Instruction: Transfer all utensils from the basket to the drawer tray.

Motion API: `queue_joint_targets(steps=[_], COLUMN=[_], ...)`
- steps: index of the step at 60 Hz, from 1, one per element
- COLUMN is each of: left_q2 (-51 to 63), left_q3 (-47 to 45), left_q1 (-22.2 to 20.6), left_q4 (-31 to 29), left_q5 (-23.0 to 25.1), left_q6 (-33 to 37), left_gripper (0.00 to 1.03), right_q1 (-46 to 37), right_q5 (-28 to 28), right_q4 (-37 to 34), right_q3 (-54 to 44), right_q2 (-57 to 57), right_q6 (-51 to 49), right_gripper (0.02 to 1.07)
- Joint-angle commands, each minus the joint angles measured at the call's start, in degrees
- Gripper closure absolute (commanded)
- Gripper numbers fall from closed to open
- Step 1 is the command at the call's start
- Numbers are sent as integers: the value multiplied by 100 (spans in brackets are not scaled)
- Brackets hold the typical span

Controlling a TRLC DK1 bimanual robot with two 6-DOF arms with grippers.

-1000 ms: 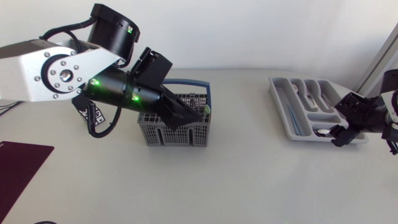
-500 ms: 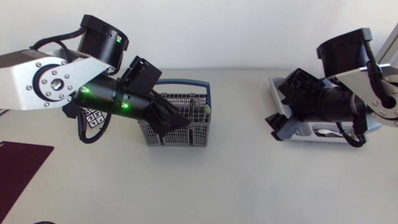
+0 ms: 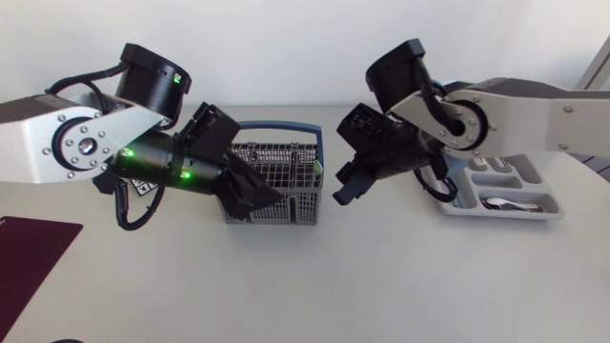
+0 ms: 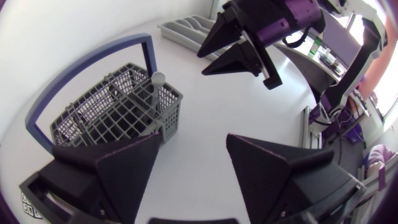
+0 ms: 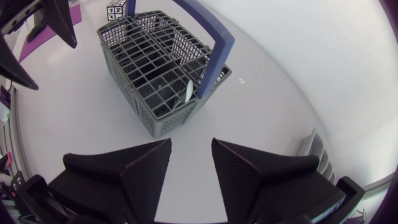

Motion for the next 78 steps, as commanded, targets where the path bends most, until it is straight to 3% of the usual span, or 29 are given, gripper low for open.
queue_joint_targets(steps=[1,20,28,56,61,78], left_q2=[-120,-85,-76,29,56,82], left_q3=[-148,-157,-157,-175,-183,-210], left_q1=[51,77,121,156,156,174], left_q4=[42,68,77,200,227,271], left_q5=[-7,-7,-7,-7,-7,-7], left_q6=[133,142,168,186,186,195], left_gripper=[29,29,29,29,29,29], right_q1=[95,288,306,279,244,183], right_q5=[-24,-68,-7,310,336,345], right_q4=[-75,-295,-295,-242,-207,-181], right_q3=[323,1167,1299,1325,1316,1413], right_q2=[307,1194,1441,1379,1353,1405], right_q6=[215,549,610,698,725,760], right_gripper=[66,66,80,79,67,66])
